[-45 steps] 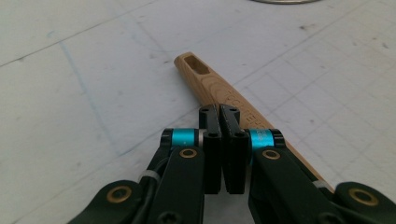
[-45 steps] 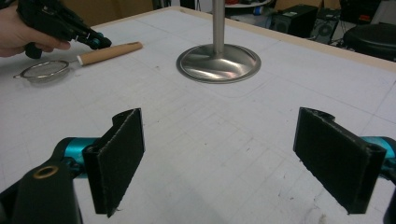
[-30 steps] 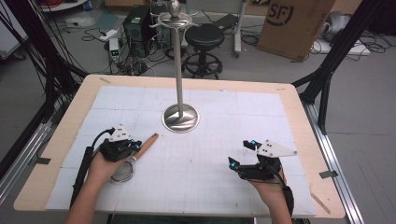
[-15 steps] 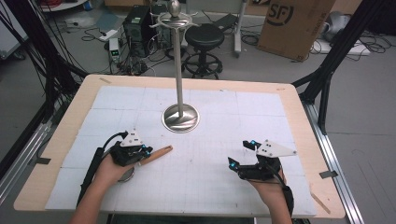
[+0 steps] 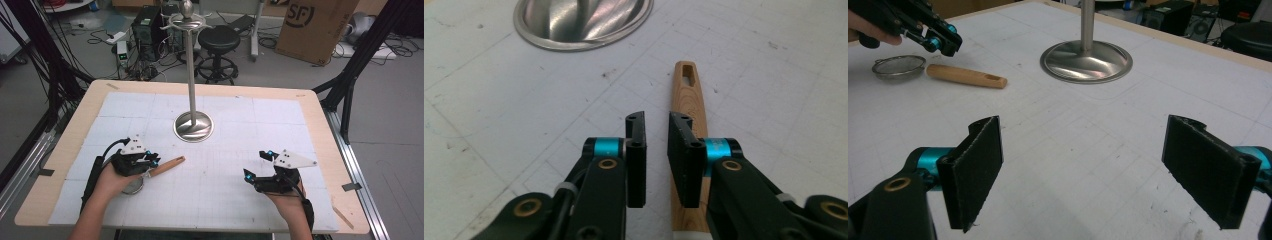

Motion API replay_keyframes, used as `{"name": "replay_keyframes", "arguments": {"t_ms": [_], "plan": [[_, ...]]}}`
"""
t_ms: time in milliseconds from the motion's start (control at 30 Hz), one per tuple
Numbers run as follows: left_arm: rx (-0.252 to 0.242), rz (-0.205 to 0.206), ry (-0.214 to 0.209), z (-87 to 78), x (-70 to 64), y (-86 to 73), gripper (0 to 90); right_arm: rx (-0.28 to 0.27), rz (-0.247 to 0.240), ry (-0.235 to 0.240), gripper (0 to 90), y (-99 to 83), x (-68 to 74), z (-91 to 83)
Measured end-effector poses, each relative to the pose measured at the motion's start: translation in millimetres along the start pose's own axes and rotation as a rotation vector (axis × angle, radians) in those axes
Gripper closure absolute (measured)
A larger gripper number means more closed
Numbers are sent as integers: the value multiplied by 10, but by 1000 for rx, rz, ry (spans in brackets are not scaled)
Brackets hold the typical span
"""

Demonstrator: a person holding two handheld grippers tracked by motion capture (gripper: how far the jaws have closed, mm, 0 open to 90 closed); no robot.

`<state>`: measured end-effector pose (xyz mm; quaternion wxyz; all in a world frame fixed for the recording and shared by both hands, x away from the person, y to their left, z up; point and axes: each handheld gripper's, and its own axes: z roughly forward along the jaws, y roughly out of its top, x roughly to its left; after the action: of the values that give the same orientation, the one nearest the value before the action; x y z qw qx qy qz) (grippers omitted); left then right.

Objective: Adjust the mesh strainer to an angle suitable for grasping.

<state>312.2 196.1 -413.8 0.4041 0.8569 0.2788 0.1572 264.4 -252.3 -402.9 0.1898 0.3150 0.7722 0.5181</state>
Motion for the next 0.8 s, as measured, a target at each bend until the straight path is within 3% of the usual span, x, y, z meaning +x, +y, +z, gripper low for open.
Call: {"name": "replay_keyframes", "arguments": {"t_ms": [200, 467, 800], "plan": [[-66, -48, -5, -192, 80, 5, 589, -6, -1, 5, 154, 11, -9, 17], [-239, -79, -41, -475, 186, -27, 409, 1, 5, 10, 154, 6, -29, 76], [-311, -90, -65, -614, 273, -89, 254, -19, 24, 1, 154, 17, -66, 86]]}}
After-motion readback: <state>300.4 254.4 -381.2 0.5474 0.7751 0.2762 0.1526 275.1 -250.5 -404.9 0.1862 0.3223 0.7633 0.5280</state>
